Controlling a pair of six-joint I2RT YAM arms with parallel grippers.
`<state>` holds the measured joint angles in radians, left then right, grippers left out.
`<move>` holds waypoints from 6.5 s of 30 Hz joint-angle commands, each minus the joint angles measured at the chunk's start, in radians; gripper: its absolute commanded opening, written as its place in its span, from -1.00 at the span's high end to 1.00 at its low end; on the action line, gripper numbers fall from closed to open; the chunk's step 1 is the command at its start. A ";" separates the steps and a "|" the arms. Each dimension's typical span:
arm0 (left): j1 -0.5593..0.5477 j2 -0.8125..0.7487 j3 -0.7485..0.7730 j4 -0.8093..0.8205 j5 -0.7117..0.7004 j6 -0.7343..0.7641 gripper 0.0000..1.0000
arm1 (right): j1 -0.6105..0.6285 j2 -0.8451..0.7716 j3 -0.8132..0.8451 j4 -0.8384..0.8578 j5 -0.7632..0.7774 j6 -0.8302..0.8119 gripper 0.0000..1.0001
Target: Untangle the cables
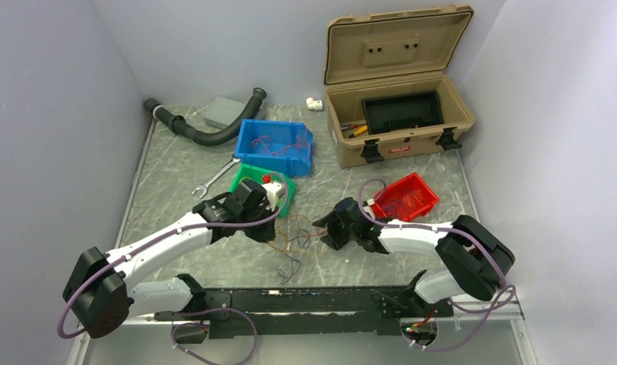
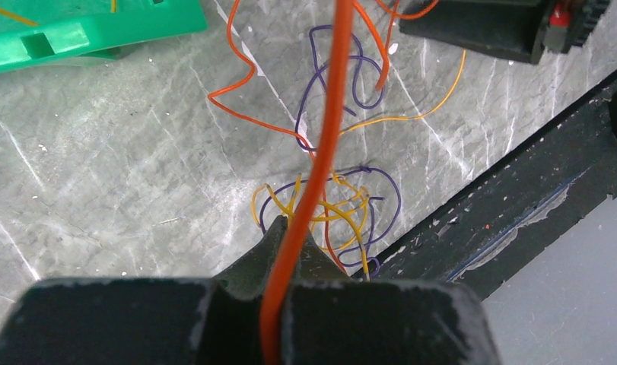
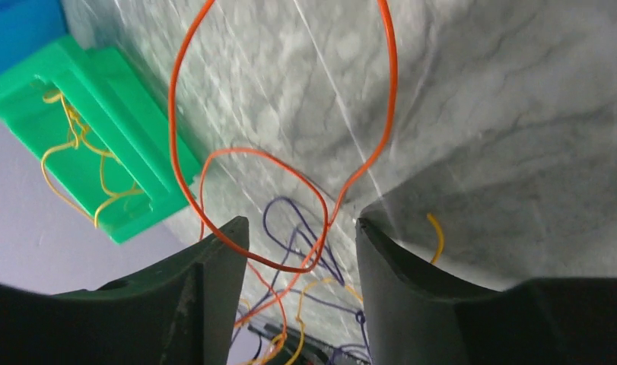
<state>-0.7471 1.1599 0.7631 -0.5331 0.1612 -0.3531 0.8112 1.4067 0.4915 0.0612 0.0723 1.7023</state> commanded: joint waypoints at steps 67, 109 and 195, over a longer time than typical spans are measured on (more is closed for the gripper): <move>-0.027 0.176 0.054 0.939 -0.047 0.027 -0.91 | -0.063 -0.236 1.200 -0.236 0.186 -0.957 1.00; 0.048 -0.560 0.043 -0.177 -0.442 -0.119 -0.99 | -0.157 0.581 1.247 0.193 0.083 -1.165 1.00; 0.059 0.140 0.201 0.161 -0.106 -0.092 -0.22 | -0.046 0.122 0.232 0.155 -0.130 -1.380 1.00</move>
<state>-0.6922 1.2701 0.9173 -0.4221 0.0204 -0.4469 0.7628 1.6520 0.7593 0.2211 -0.0574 0.3149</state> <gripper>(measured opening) 0.612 0.011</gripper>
